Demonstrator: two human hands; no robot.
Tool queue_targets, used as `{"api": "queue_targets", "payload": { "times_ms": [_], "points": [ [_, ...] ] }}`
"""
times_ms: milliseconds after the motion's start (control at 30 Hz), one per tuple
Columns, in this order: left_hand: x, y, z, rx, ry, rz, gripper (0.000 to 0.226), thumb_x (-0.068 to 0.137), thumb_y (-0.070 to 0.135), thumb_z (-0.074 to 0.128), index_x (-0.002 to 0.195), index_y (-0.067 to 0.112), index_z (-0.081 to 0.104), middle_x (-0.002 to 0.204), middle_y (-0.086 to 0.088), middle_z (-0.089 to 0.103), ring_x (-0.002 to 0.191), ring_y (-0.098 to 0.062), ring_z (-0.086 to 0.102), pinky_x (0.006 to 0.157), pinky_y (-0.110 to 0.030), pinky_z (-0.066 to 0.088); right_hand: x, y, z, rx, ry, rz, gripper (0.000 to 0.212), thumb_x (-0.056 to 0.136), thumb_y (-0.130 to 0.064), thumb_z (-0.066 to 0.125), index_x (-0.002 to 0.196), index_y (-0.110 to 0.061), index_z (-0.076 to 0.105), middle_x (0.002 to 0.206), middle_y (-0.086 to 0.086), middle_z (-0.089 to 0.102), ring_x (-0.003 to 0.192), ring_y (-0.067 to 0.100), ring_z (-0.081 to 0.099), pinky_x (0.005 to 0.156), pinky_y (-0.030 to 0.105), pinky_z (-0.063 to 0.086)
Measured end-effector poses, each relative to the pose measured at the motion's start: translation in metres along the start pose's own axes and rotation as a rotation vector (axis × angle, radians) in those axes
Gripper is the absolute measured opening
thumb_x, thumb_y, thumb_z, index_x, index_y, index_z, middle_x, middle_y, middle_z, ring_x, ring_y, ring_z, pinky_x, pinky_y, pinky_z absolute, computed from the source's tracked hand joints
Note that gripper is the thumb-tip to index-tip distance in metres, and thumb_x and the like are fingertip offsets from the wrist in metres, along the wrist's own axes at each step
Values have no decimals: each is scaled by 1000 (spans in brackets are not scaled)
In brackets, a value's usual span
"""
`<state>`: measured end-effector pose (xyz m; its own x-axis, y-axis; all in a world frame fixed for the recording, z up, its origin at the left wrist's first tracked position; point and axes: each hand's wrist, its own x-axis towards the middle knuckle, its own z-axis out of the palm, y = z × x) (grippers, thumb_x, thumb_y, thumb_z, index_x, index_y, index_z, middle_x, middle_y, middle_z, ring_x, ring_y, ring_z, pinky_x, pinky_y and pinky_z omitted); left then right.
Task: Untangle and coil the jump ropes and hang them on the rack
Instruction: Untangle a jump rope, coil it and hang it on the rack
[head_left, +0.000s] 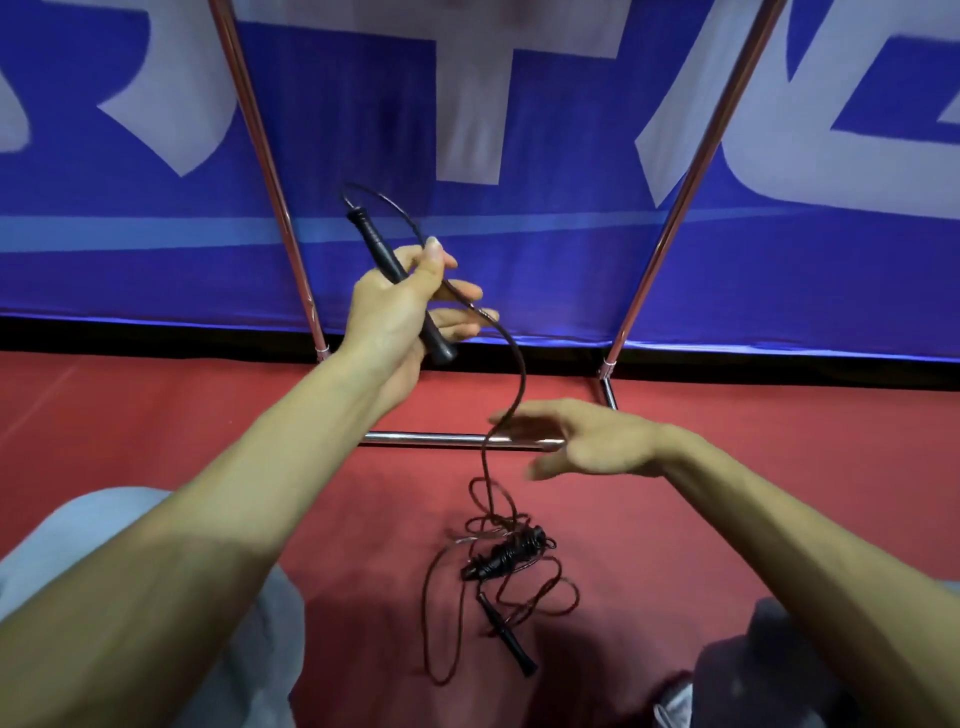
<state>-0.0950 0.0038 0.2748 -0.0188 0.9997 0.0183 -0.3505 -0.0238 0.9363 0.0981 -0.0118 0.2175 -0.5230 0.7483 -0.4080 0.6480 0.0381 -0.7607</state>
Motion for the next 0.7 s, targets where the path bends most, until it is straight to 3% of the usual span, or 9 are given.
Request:
{"api": "queue_targets", "payload": {
  "times_ms": [67, 167, 267, 400, 500, 567, 633, 700],
  "points": [
    [0, 1, 2, -75, 13, -9, 22, 102, 30, 48, 91, 12, 52, 67, -4, 68, 66, -27, 72, 52, -25, 53, 3, -7, 12, 119, 14, -77, 41, 89, 0, 62, 129, -6, 54, 123, 5, 61, 114, 11, 58, 94, 14, 45],
    [1, 0, 2, -146, 18, -14, 22, 101, 31, 48, 93, 12, 53, 69, -4, 69, 70, -26, 73, 55, -25, 55, 7, -13, 14, 113, 177, -157, 13, 95, -4, 54, 102, -4, 65, 97, 9, 67, 89, 14, 64, 83, 32, 52],
    [4, 1, -3, -80, 72, 32, 31, 102, 40, 43, 97, 14, 58, 76, -6, 72, 68, -25, 73, 52, -24, 51, 3, -24, 2, 319, 309, -173, 15, 98, -3, 48, 91, -5, 61, 86, 11, 66, 75, 19, 69, 70, 33, 56],
    [1, -10, -3, 260, 5, 15, 46, 100, 51, 36, 98, 15, 64, 77, -8, 74, 59, -22, 70, 40, -22, 40, -8, -41, -17, 758, 518, -297, 20, 100, -6, 42, 88, -4, 57, 73, 10, 66, 70, 25, 71, 66, 32, 60],
    [-7, -24, 5, 464, -221, -19, 40, 101, 39, 43, 102, 8, 67, 88, -10, 75, 68, -17, 71, 41, -21, 45, -18, -49, -33, 1053, 581, -381, 19, 99, -5, 43, 88, -2, 57, 67, 8, 67, 70, 24, 72, 65, 29, 59],
    [-11, -33, 9, 570, -371, -45, 26, 100, 26, 50, 106, 7, 67, 92, -3, 74, 63, -7, 67, 41, -19, 44, -23, -50, -38, 1201, 569, -410, 17, 97, -2, 43, 87, -1, 57, 66, 9, 67, 70, 24, 72, 65, 29, 59],
    [-15, -42, 13, 643, -456, -51, 15, 97, 15, 57, 104, 9, 69, 83, 5, 72, 54, -1, 59, 41, -17, 40, -23, -48, -39, 1252, 565, -373, 17, 97, -2, 44, 86, 0, 57, 66, 9, 65, 67, 23, 72, 63, 29, 59],
    [-16, -47, 15, 696, -422, -44, 11, 94, 11, 62, 97, 5, 71, 67, 9, 67, 44, 2, 51, 41, -15, 36, -20, -45, -38, 1248, 595, -309, 19, 98, -5, 45, 85, 0, 57, 66, 9, 65, 64, 21, 71, 61, 28, 59]
  ]
}}
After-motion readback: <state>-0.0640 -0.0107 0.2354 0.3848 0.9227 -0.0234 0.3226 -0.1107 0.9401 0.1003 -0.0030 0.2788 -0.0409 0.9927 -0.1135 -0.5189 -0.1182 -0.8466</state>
